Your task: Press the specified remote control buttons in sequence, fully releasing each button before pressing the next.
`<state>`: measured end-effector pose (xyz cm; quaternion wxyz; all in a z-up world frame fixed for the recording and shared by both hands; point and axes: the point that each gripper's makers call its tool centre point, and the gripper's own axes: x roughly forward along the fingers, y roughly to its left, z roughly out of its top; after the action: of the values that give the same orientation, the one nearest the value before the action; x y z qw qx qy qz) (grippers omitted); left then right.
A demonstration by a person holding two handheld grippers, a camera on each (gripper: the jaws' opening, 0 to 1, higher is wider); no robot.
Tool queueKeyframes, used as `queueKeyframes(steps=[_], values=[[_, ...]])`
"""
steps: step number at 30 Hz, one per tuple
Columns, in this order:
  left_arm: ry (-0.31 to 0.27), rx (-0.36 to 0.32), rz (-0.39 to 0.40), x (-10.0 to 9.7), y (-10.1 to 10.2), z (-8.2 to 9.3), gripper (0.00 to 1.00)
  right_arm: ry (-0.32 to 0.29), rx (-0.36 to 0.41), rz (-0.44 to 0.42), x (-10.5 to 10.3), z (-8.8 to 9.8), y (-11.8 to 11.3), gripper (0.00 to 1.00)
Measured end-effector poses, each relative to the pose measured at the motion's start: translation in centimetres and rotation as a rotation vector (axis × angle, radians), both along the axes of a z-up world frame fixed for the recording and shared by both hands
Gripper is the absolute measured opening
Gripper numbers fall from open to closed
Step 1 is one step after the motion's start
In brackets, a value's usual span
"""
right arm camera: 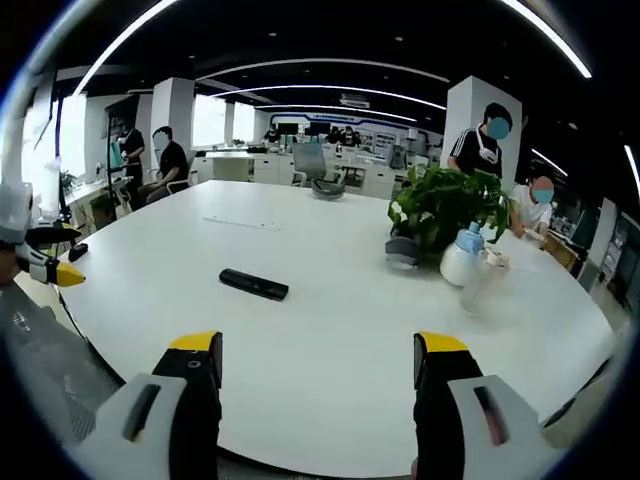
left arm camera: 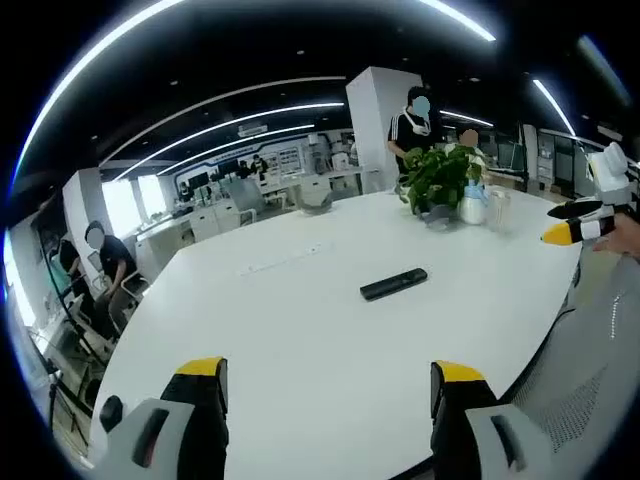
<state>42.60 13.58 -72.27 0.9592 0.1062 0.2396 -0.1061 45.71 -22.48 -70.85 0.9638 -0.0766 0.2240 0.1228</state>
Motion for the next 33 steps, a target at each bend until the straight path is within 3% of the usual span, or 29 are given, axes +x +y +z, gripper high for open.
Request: queueKeyframes(steps=[21,33], values=[[-0.033,-0.118,0.011,0.19,-0.33,0.86,0.90,0.026,-0.026,0.030,-0.16,-0.46,0.51,0.81],[-0.010,-0.120,0.028,0.07,-0.02,0.49,0.88,0.029,-0.033,0.046,-0.20,-0.49,0.84,0.78]])
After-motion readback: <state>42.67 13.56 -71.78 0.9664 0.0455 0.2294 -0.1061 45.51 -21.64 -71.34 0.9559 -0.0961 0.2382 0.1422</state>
